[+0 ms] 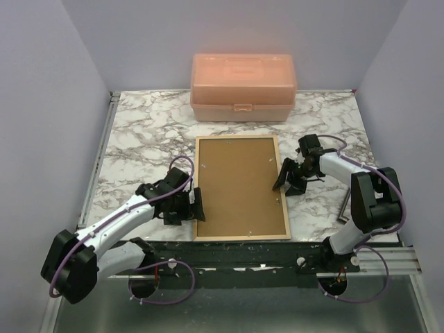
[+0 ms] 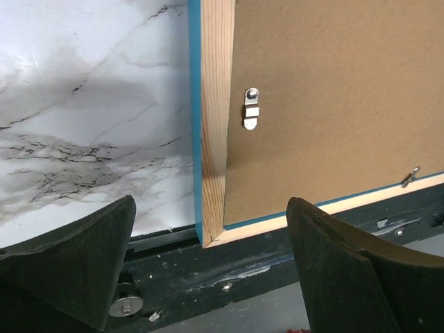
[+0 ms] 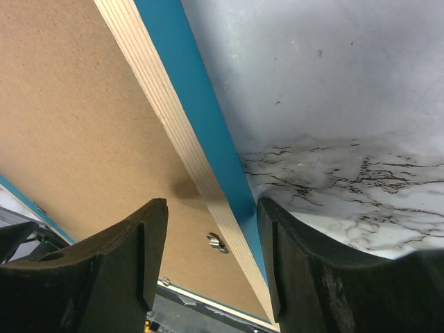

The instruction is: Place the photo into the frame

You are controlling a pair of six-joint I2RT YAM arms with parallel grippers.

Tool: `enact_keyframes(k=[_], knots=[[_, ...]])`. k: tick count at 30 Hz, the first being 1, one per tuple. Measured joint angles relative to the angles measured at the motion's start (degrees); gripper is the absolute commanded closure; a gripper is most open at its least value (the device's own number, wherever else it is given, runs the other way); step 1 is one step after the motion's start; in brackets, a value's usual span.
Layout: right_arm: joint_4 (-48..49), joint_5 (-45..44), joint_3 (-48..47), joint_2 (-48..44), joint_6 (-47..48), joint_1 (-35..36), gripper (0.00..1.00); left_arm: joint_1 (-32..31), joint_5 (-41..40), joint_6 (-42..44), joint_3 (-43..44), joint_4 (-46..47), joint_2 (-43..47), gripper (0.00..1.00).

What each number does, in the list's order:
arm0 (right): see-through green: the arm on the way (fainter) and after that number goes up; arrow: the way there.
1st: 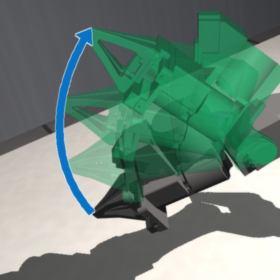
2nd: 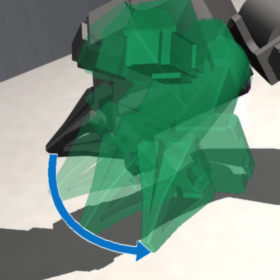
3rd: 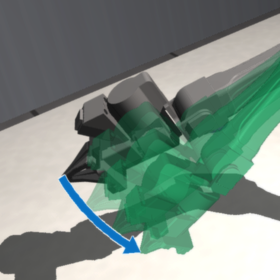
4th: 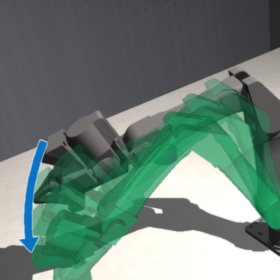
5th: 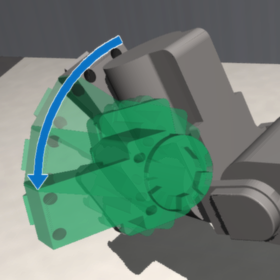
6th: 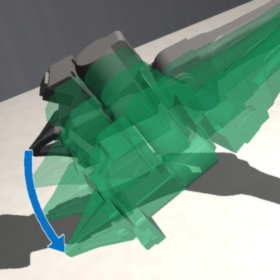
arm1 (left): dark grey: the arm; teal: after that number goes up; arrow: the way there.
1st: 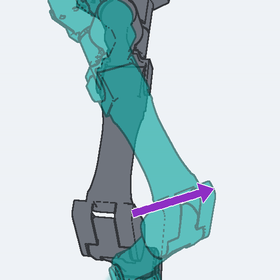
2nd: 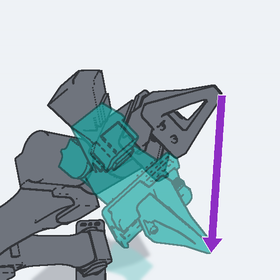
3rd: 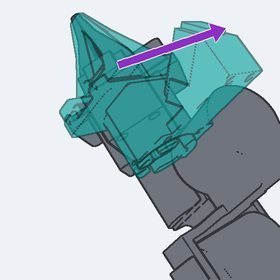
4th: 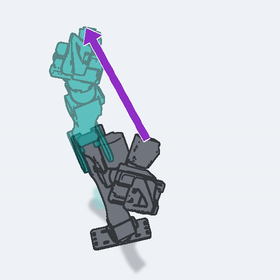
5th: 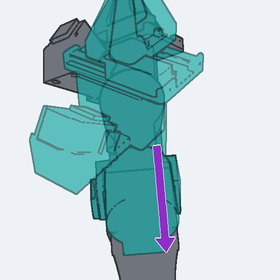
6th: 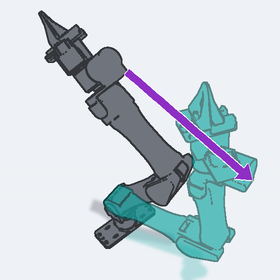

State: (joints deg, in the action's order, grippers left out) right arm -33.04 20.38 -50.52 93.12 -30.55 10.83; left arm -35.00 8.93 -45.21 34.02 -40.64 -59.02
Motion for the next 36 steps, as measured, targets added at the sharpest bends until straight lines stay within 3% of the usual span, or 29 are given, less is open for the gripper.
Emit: enact_keyframes(k=[6,14,17,21,25,36], knots=[[-0.7,-2.3,-0.7,0.2,-0.1,2.1,0.42,0.0,0.8,0.8,3.6,-0.3,-6.8,0.11],[-4.1,-13.0,-3.7,1.3,-1.9,11.3,0.45,0.0,0.8,1.5,8.7,1.0,-16.2,0.11],[-4.2,-15.8,-3.7,1.1,-2.9,12.6,0.42,0.0,0.8,1.5,9.0,1.1,-18.4,0.09],[-4.7,-17.6,-3.4,0.3,-4.1,13.1,0.28,0.0,0.7,1.9,9.3,1.1,-19.0,0.08],[-7.1,-19.4,-4.2,0.0,-4.6,13.2,0.20,0.0,0.7,2.3,9.6,1.1,-18.9,0.08],[-17.2,-18.3,-7.8,-8.7,-5.1,16.0,0.21,0.0,0.7,1.9,6.1,1.2,-15.1,0.16]])
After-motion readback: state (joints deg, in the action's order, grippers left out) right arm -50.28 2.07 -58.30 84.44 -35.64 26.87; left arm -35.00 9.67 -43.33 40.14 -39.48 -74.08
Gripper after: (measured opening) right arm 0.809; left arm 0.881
